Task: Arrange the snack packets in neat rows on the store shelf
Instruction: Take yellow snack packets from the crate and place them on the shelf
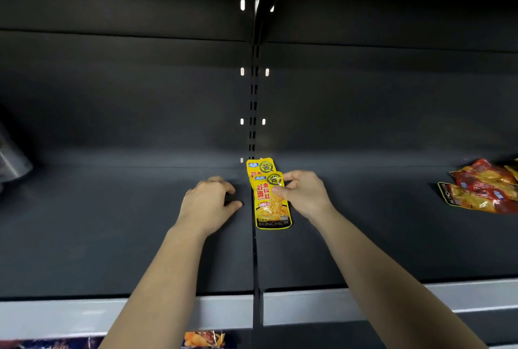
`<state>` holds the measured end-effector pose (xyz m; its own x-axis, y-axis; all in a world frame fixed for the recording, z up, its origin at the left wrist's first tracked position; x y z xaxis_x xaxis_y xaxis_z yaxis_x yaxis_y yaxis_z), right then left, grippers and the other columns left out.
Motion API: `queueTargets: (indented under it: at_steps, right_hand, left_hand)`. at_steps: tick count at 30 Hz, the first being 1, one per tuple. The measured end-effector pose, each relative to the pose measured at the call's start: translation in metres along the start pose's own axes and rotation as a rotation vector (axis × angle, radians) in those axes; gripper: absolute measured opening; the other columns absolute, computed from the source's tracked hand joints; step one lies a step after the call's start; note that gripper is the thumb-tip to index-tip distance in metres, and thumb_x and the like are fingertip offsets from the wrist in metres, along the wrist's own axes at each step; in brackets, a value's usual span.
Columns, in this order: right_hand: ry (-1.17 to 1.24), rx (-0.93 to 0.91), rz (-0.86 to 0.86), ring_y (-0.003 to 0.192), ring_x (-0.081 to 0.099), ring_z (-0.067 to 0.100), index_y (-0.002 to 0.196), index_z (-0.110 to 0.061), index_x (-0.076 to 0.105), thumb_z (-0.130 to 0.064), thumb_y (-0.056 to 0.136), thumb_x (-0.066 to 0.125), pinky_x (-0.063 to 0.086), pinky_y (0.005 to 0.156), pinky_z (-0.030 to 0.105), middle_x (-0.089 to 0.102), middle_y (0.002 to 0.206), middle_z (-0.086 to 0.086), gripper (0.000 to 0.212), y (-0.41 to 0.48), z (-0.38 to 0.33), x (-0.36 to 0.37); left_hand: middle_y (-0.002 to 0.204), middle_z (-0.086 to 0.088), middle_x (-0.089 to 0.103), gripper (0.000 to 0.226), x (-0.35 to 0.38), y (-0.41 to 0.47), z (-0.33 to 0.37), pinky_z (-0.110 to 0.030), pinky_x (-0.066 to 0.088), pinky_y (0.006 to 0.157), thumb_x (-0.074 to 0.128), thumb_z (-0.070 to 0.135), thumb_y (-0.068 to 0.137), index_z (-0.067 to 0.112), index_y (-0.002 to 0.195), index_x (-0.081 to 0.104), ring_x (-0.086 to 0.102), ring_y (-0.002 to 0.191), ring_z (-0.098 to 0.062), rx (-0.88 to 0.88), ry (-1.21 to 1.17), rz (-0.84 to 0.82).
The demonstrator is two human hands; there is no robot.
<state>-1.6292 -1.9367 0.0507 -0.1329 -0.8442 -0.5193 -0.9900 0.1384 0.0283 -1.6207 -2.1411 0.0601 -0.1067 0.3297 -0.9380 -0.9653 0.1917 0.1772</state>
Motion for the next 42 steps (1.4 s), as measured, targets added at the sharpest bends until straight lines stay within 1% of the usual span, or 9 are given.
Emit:
queueTargets:
  at_steps: [5, 6, 8, 10, 15, 21, 28, 36, 42]
  right_hand:
    - [0.091, 0.002, -0.017, 0.08, 0.072, 0.016, 0.109, -0.01, 0.07, -0.017, 0.08, 0.078, 0.056, 0.082, 0.035, 0.074, 0.087, 0.006, 0.031, -0.004, -0.001, -0.003]
    - [0.121, 0.003, -0.023, 0.078, 0.072, 0.015, 0.107, -0.01, 0.071, -0.015, 0.08, 0.078, 0.057, 0.077, 0.03, 0.074, 0.085, 0.005, 0.028, -0.005, -0.002, -0.005]
    - [0.142, 0.014, -0.053, 0.068, 0.068, 0.007, 0.097, -0.013, 0.069, -0.014, 0.081, 0.077, 0.049, 0.055, 0.014, 0.072, 0.081, 0.0, 0.018, -0.008, -0.004, -0.006]
    - [0.126, 0.039, -0.081, 0.063, 0.064, 0.006, 0.096, -0.017, 0.067, -0.015, 0.081, 0.077, 0.04, 0.044, 0.013, 0.072, 0.081, 0.002, 0.019, -0.009, -0.004, -0.005]
    - [0.059, 0.074, -0.091, 0.058, 0.062, 0.01, 0.103, -0.006, 0.068, -0.017, 0.075, 0.082, 0.041, 0.045, 0.016, 0.072, 0.083, 0.01, 0.033, -0.006, 0.001, 0.001]
    - [0.046, 0.095, -0.076, 0.061, 0.064, 0.013, 0.11, -0.007, 0.065, -0.016, 0.071, 0.086, 0.045, 0.047, 0.017, 0.068, 0.1, 0.011, 0.045, -0.005, 0.003, 0.001]
    - [0.027, 0.086, -0.056, 0.061, 0.065, 0.015, 0.111, -0.006, 0.064, -0.019, 0.072, 0.086, 0.053, 0.053, 0.022, 0.069, 0.095, 0.012, 0.046, -0.004, 0.005, 0.001]
    - [0.03, 0.097, -0.059, 0.061, 0.064, 0.015, 0.117, -0.009, 0.06, -0.018, 0.074, 0.084, 0.042, 0.043, 0.016, 0.07, 0.097, 0.013, 0.05, -0.005, 0.005, 0.0]
    - [-0.003, 0.069, -0.059, 0.062, 0.065, 0.014, 0.123, -0.013, 0.059, -0.019, 0.073, 0.085, 0.045, 0.052, 0.018, 0.07, 0.098, 0.009, 0.057, -0.007, 0.003, 0.001]
  left_hand:
    - [0.124, 0.007, 0.054, 0.038, 0.0, -0.001, -0.001, -0.035, 0.044, 0.095, 0.059, 0.043, 0.09, 0.023, 0.123, 0.06, 0.053, 0.115, -0.017, -0.002, -0.011, -0.012]
    - [0.125, 0.007, 0.054, 0.038, 0.001, -0.001, -0.001, -0.035, 0.044, 0.095, 0.059, 0.043, 0.091, 0.023, 0.123, 0.06, 0.053, 0.115, -0.017, -0.001, -0.012, -0.014]
    - [0.124, 0.006, 0.054, 0.038, 0.0, -0.001, -0.001, -0.036, 0.045, 0.094, 0.059, 0.043, 0.091, 0.023, 0.124, 0.06, 0.053, 0.115, -0.017, -0.001, -0.011, -0.014]
    - [0.124, 0.006, 0.054, 0.038, 0.0, 0.0, -0.001, -0.036, 0.044, 0.094, 0.059, 0.043, 0.091, 0.023, 0.123, 0.06, 0.053, 0.115, -0.017, -0.002, -0.013, -0.011]
    - [0.125, 0.006, 0.054, 0.038, 0.002, 0.001, -0.002, -0.036, 0.044, 0.095, 0.059, 0.043, 0.091, 0.023, 0.123, 0.06, 0.052, 0.116, -0.017, -0.003, -0.004, -0.016]
    - [0.125, 0.005, 0.054, 0.038, 0.001, 0.001, -0.001, -0.035, 0.043, 0.095, 0.059, 0.043, 0.091, 0.023, 0.123, 0.06, 0.052, 0.116, -0.018, -0.004, -0.004, -0.014]
    - [0.125, 0.004, 0.054, 0.037, 0.002, 0.0, -0.001, -0.036, 0.043, 0.094, 0.059, 0.042, 0.091, 0.023, 0.123, 0.061, 0.051, 0.116, -0.019, -0.002, -0.005, -0.011]
    - [0.125, 0.005, 0.054, 0.038, 0.001, -0.001, -0.001, -0.036, 0.044, 0.094, 0.06, 0.042, 0.091, 0.023, 0.123, 0.061, 0.052, 0.116, -0.018, -0.002, -0.004, -0.009]
    - [0.126, 0.006, 0.054, 0.039, 0.0, -0.001, 0.0, -0.035, 0.043, 0.094, 0.06, 0.043, 0.091, 0.023, 0.124, 0.06, 0.051, 0.117, -0.017, -0.006, -0.007, -0.008]
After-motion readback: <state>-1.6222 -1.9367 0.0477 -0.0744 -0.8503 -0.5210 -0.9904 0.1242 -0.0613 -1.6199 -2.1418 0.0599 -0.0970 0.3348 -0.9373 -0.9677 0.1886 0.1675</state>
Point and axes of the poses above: each hand's wrist, its own y-axis towards the middle knuckle, its own x-axis out of the palm, z = x × y, the point moved 5 cm from there along y, towards the middle knuckle
